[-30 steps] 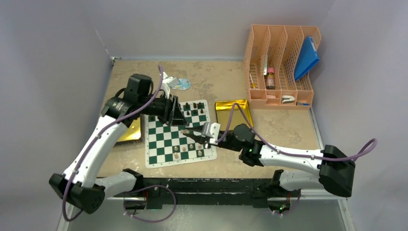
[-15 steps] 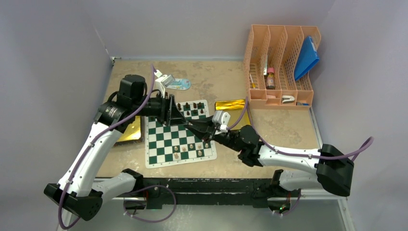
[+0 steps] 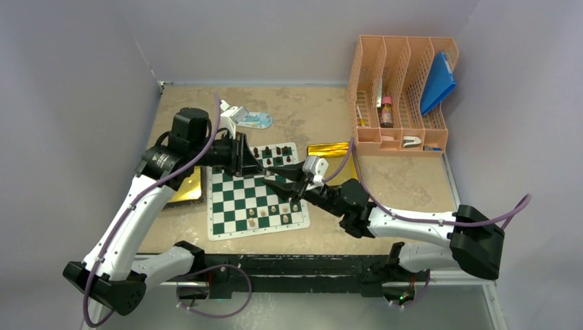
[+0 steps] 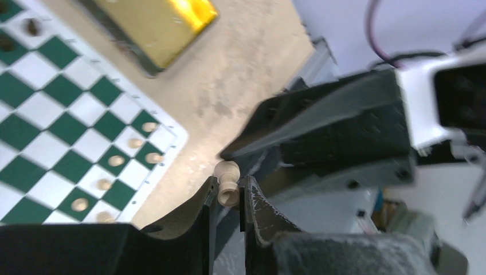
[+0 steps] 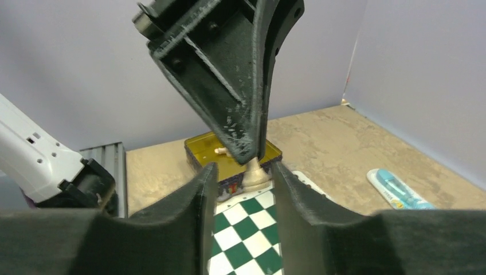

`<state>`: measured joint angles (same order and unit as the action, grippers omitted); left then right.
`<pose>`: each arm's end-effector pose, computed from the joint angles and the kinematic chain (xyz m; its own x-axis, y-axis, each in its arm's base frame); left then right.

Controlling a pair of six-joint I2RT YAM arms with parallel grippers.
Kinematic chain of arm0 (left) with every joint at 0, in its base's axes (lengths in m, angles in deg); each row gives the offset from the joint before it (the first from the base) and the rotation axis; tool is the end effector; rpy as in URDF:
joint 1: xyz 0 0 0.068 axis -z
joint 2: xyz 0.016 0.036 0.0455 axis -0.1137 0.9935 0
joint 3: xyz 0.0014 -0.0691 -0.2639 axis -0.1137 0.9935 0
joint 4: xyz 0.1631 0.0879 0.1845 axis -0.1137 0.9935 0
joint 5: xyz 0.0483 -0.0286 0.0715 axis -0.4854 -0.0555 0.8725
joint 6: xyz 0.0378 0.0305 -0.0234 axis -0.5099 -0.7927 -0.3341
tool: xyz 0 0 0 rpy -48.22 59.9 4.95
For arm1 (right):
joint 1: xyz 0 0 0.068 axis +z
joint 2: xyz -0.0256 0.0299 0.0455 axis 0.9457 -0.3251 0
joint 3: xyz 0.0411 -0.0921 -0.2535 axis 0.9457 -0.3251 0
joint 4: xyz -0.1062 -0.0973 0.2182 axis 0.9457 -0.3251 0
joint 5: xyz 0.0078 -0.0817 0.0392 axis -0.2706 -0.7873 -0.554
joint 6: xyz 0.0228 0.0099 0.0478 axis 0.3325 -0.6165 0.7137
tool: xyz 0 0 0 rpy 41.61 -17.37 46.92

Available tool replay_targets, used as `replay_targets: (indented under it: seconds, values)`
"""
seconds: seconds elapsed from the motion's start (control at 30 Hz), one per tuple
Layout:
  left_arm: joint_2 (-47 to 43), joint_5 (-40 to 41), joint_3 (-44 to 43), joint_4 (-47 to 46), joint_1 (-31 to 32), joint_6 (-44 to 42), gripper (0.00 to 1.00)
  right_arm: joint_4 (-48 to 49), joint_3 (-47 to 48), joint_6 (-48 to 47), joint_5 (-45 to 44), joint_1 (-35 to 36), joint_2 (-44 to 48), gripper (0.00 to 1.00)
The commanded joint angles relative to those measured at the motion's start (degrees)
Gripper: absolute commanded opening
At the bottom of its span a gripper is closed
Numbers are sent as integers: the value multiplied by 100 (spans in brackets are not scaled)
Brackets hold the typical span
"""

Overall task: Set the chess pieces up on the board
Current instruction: Place the chess piece on the chessboard.

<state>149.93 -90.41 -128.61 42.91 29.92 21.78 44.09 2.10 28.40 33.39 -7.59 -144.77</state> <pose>0.1761 -0.1029 0.3973 -0.7987 0.0377 -0.6006 0.5371 0.4947 -0.6832 0.1177 0.2387 0.3128 0.1679 0.3886 -0.9060 -0.9148 0.4039 0.0037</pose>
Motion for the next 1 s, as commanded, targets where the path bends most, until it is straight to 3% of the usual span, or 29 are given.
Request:
replay_targets:
  seconds: [0.0, 0.13, 0.17, 0.2, 0.57, 0.97]
  values:
    - [-175, 1622, 137, 34, -2, 590, 9, 399, -158, 77, -156, 28, 237, 52]
    - [-300, 2533, 516, 76, -2, 1224, 7, 550, -495, 185, -220, 28, 568, 82]
    - [-284, 2708, 568, 127, -2, 1325, 7, 548, -562, 204, -222, 28, 659, 94]
    - [-241, 2912, 615, 195, -2, 1394, 7, 542, -632, 222, -222, 28, 767, 98]
    - [-149, 4042, 1835, 675, -2, 2852, 12, 117, -1353, 130, -656, 24, 2302, 99]
    - [-334, 4925, 2984, 856, -2, 4315, 9, -193, -1515, -80, -881, 19, 3004, 99]
